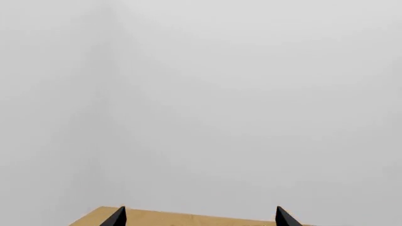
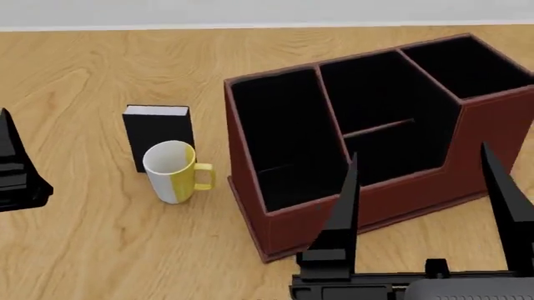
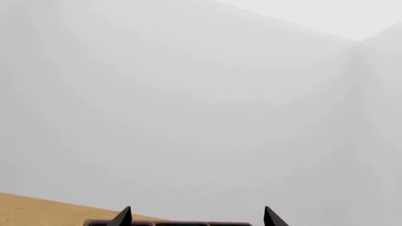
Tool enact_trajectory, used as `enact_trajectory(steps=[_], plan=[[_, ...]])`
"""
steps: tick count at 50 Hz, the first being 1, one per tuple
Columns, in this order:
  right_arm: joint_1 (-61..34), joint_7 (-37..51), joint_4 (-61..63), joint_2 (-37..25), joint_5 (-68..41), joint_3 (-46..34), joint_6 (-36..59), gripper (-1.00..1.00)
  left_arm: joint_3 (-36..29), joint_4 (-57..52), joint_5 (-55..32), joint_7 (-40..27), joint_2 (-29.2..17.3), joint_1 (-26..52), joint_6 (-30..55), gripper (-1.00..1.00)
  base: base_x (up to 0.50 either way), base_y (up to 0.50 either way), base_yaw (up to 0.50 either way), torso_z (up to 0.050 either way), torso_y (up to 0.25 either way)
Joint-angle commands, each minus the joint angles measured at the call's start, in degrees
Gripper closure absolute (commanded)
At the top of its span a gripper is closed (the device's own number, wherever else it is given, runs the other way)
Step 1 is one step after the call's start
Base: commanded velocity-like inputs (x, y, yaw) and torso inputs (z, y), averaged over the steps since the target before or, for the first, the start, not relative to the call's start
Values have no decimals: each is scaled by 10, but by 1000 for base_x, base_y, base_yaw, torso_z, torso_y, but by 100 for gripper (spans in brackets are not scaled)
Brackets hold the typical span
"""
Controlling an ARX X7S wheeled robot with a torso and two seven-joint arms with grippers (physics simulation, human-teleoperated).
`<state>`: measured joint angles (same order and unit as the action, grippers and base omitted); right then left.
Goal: Pick up the book and place it in the back compartment of the caddy.
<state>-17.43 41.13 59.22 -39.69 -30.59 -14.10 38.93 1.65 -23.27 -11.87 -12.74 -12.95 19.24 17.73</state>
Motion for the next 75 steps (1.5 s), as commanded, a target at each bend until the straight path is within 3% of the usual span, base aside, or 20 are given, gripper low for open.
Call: enact_trajectory(steps=[1,33,42,75], plan=[[-5,18,1,-15,-7,-4,-15,-100,4,6,9,7,9,1,-8,-100,0,0,-500,0,0],[-24,46,-4,-41,-18,-37,-34,-100,2,14,5,-8,2,7,-12,-100,0,0,-499,0,0],[-30,53,-1,-51,-15,-49,-32,-100,0,20,4,-9,0,6,-19,-100,0,0,0,0,0],[-38,46,-14,-71,-34,-76,-80,-100,4,7,-13,-18,-10,7,-10,-100,518,6,0,0,1]])
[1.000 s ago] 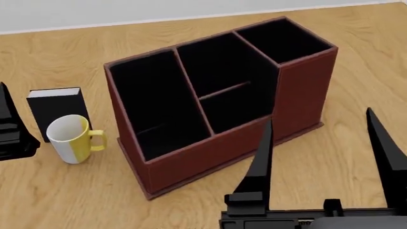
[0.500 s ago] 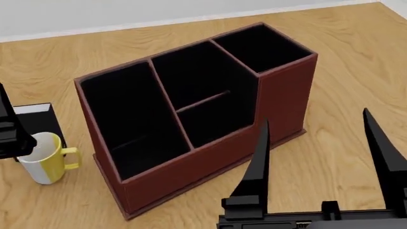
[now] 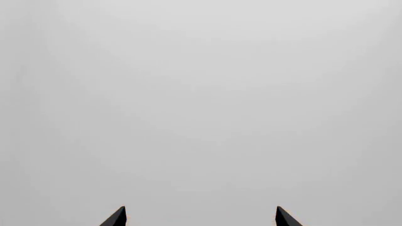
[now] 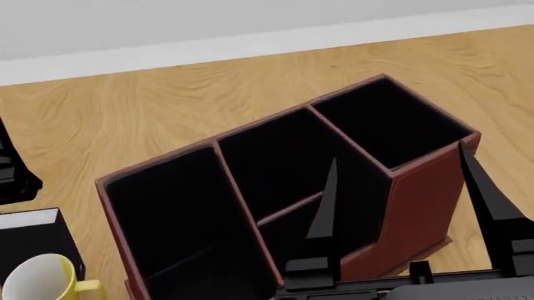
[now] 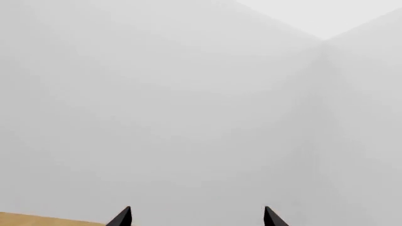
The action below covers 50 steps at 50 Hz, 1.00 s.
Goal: Pick up the book and place it in the back compartment of the caddy.
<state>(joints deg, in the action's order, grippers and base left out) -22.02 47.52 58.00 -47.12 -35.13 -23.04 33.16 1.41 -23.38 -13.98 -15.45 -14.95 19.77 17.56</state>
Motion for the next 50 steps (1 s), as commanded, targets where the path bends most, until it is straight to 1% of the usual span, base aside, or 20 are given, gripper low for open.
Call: enact_trajectory(steps=[1,8,18,22,25,26,27,29,30,33,35,36,37,40,41,42,47,48,49,50], plan=[[10,-19,-2,2,12,13,-26,-100,6,9,9,9,10,2,-9,-100,515,-4,0,0,10],[13,-17,-2,-1,13,15,-40,-100,9,5,1,6,10,1,-7,-100,489,-107,0,0,1],[14,-5,7,-9,16,12,-41,-100,13,-8,5,4,1,-4,-22,-100,-5,2,0,0,1],[6,0,12,-11,14,5,-37,-100,26,-28,-18,17,-36,30,37,-100,0,0,0,0,0],[-1,6,16,-15,11,-1,-35,-100,18,-18,-5,48,-69,42,15,-100,0,0,0,0,0],[-2,9,17,-18,10,-3,-37,-100,20,-12,-20,62,-86,62,45,-100,0,0,0,0,0],[-4,13,17,-20,8,-5,-38,-100,27,-9,-28,61,-88,72,54,-100,0,0,0,0,0],[-5,16,16,-25,8,-11,-46,-100,22,4,-19,65,-115,110,92,-100,0,0,0,0,0],[-7,17,16,-26,8,-14,-47,-100,37,10,-56,79,-125,138,139,-100,0,0,0,0,0],[-12,22,16,-30,4,-20,-51,-100,21,30,-48,112,-165,179,144,-100,0,0,0,0,0],[-12,27,16,-37,3,-23,-58,-100,13,37,-54,127,-180,201,163,-100,0,0,0,0,0],[-12,31,17,-41,1,-24,-63,-100,-7,50,-54,148,-196,224,181,-100,0,0,0,0,0],[-14,35,18,-44,1,-28,-64,-100,-20,65,-44,140,-199,247,206,-100,0,0,0,0,0],[-18,42,16,-52,0,-38,-73,-100,-11,114,-46,147,-191,284,183,-100,0,0,0,0,0],[-19,44,16,-54,0,-40,-75,-100,-5,128,-30,133,-184,290,149,-100,0,0,0,0,0],[-19,46,16,-57,-1,-41,-79,-100,-5,163,-43,132,-184,336,204,-100,0,0,0,0,0],[-25,56,15,-67,-3,-52,-89,-100,-35,235,-20,152,-189,414,177,-100,0,0,0,0,0],[-25,56,14,-67,-2,-53,-91,-100,-48,249,-24,168,-192,436,196,-100,0,0,0,0,0],[-25,57,13,-68,-2,-54,-92,-100,-29,262,-41,168,-184,446,205,-100,0,0,0,0,0],[-27,58,13,-69,-2,-56,-93,-100,-43,284,-43,181,-188,469,231,-100,0,0,0,0,0]])
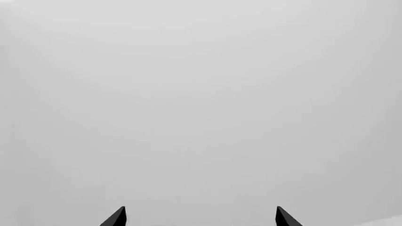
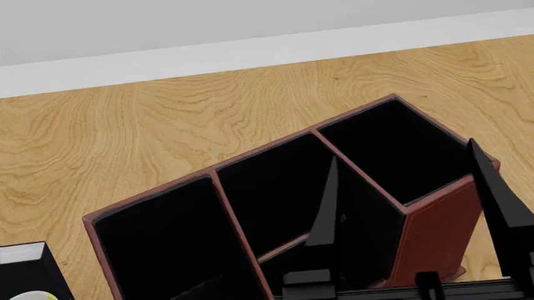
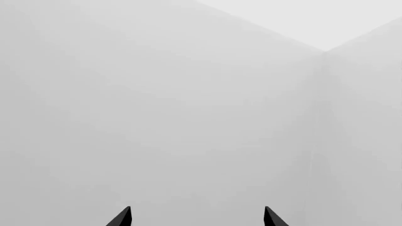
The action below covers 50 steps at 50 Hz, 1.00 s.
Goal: Pick up the book and place it in the back compartment of the caddy.
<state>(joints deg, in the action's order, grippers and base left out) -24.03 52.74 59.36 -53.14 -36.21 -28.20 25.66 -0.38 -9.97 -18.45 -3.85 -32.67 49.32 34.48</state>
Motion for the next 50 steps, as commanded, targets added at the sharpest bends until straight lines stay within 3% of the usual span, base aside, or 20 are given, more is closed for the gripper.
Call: enact_trajectory(steps=[1,10,14,26,50], plan=[[-7,6,-1,-9,8,-6,-20,-100,-18,166,-23,87,-9,187,83,-100,0,0,0,0,0],[-16,30,5,-32,2,-22,-37,-100,-204,216,-22,323,-79,291,161,-100,0,0,0,0,0],[-26,49,5,-52,0,-43,-56,-100,-274,231,4,373,-90,304,164,-100,0,0,0,0,0],[-38,71,-9,-69,1,-81,-74,-100,-411,266,94,465,-132,305,75,-100,0,0,0,0,0],[-42,64,-24,-61,3,-95,-75,-100,-466,323,122,473,-126,250,27,-100,0,0,0,0,0]])
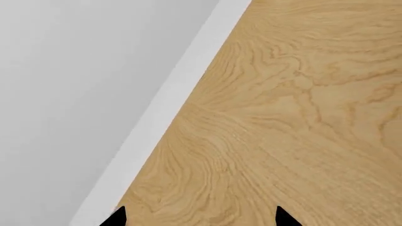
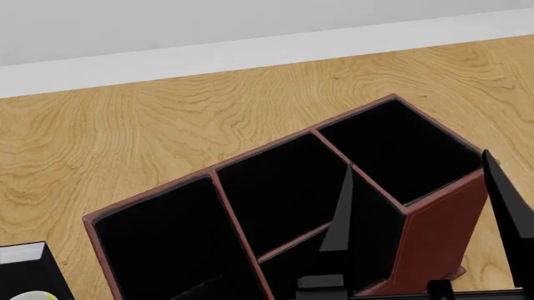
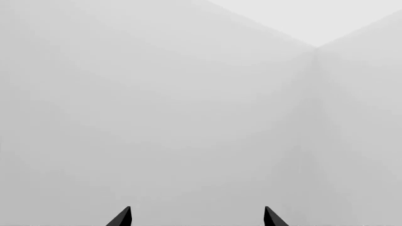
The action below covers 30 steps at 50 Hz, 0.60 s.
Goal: Pick up the book and place it in the back compartment of the caddy.
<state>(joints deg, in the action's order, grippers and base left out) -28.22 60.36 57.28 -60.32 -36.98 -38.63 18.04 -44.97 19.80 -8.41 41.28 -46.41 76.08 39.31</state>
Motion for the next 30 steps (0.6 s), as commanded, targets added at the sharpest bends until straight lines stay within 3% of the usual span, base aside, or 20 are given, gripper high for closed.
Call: enact_trajectory(steps=[1,30], plan=[[0,-12,-2,10,11,10,1,-100,-19,21,19,18,10,-26,-22,-100,0,0,0,0,0],[3,-13,-6,2,13,7,-16,-100,-32,-76,1,14,-41,-112,-9,-100,0,0,0,0,0]])
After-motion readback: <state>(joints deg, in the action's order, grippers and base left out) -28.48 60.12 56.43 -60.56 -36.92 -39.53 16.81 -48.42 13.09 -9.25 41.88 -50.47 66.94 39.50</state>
